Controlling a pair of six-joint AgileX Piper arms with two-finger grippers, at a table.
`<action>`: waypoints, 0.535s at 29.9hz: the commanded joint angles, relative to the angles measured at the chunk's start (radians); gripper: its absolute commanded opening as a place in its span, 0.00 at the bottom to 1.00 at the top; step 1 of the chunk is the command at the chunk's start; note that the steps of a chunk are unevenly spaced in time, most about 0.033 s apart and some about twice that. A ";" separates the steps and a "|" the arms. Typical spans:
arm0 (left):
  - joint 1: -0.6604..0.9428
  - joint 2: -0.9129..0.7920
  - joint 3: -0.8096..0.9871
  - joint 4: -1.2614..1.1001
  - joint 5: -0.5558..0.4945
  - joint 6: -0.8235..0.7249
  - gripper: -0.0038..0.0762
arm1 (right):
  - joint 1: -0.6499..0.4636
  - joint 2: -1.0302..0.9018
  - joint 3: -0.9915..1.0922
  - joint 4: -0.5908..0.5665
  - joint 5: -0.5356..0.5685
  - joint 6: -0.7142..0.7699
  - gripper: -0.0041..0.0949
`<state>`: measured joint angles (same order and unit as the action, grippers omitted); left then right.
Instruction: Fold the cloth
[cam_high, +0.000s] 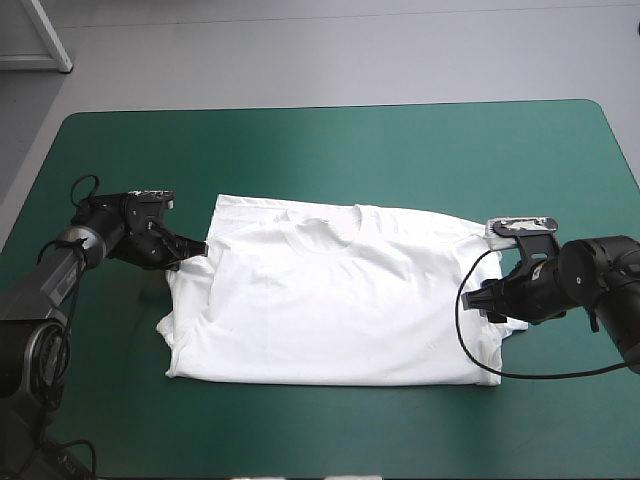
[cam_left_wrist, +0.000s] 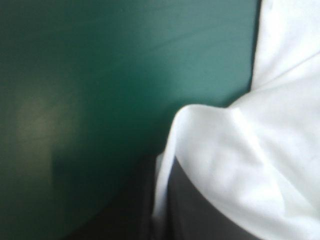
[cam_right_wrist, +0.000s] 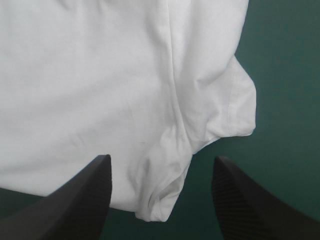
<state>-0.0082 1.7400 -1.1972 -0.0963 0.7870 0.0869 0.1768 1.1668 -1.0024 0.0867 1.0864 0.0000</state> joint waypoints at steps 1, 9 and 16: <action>-0.002 -0.104 -0.018 -0.008 -0.029 -0.005 0.04 | -0.001 -0.024 -0.024 0.006 -0.039 0.000 0.59; -0.015 -0.225 -0.018 -0.145 -0.049 -0.010 0.04 | -0.001 -0.024 -0.024 0.006 -0.084 0.000 0.59; -0.161 -0.231 -0.018 -0.325 -0.023 0.157 0.04 | -0.001 -0.024 -0.024 0.006 -0.124 0.000 0.59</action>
<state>-0.1044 1.5501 -1.1917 -0.3510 0.7805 0.2017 0.1768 1.1668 -1.0015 0.0877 1.0096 0.0000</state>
